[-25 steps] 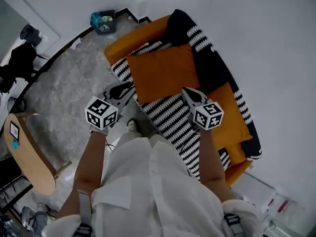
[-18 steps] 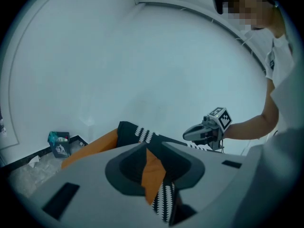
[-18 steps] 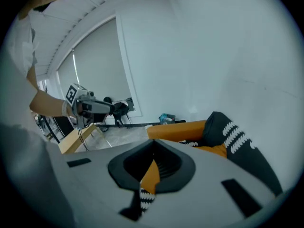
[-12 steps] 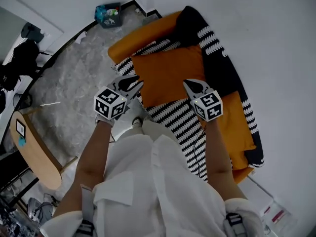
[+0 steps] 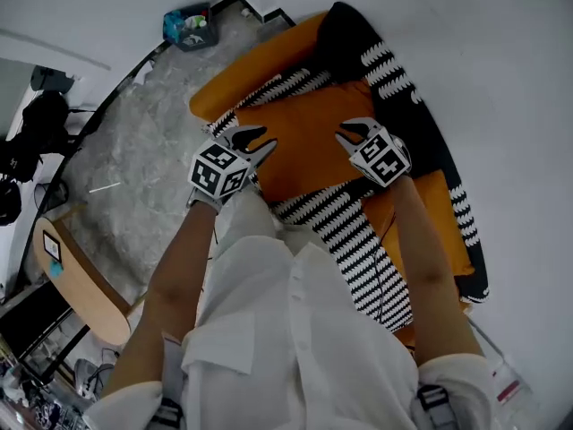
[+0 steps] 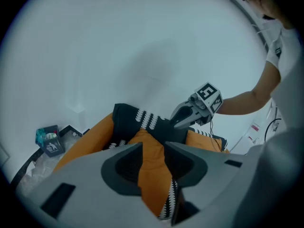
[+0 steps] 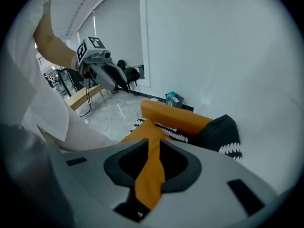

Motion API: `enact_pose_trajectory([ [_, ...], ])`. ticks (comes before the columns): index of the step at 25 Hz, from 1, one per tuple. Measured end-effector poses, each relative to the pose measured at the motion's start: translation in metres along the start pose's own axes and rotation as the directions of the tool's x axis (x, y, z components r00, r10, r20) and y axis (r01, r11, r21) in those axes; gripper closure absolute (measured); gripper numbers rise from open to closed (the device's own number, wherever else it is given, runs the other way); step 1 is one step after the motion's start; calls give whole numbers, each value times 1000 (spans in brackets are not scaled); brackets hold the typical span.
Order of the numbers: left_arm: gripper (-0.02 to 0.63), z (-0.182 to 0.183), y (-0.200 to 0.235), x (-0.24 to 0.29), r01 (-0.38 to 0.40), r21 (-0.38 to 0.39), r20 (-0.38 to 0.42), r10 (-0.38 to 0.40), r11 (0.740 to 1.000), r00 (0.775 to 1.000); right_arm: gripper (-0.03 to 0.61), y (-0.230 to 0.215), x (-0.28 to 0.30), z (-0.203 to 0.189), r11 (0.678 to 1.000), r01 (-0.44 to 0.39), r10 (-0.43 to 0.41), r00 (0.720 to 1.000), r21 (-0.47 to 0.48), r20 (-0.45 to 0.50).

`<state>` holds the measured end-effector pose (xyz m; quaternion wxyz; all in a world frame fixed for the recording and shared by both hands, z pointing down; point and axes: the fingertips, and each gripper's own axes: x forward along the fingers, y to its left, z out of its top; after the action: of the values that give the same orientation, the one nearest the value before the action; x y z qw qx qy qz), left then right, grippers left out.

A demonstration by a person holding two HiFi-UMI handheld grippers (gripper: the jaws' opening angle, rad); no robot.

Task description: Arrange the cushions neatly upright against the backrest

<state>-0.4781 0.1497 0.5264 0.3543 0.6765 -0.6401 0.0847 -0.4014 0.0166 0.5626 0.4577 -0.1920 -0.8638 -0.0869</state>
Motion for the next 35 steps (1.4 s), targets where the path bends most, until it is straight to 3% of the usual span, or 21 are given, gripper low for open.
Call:
enact_pose_trajectory([
  [7, 431, -23, 46, 72, 85, 34, -180, -78, 996, 980, 397, -33, 61, -17, 980, -126, 95, 976, -152, -196],
  [13, 423, -66, 104, 126, 111, 70, -375, -77, 991, 924, 297, -63, 120, -46, 930, -257, 159, 926, -262, -343],
  [23, 328, -138, 150, 193, 223, 146, -612, -89, 964, 786, 264, -107, 205, -109, 862, -428, 224, 801, -270, -555],
  [29, 307, -183, 177, 213, 264, 157, -737, -65, 952, 673, 255, -121, 247, -141, 821, -507, 250, 733, -263, -633],
  [32, 301, -197, 182, 221, 285, 159, -773, -60, 945, 631, 255, -123, 256, -151, 816, -527, 268, 710, -239, -651],
  [35, 301, -205, 182, 228, 306, 160, -791, -64, 939, 609, 255, -122, 261, -156, 815, -535, 286, 704, -221, -650],
])
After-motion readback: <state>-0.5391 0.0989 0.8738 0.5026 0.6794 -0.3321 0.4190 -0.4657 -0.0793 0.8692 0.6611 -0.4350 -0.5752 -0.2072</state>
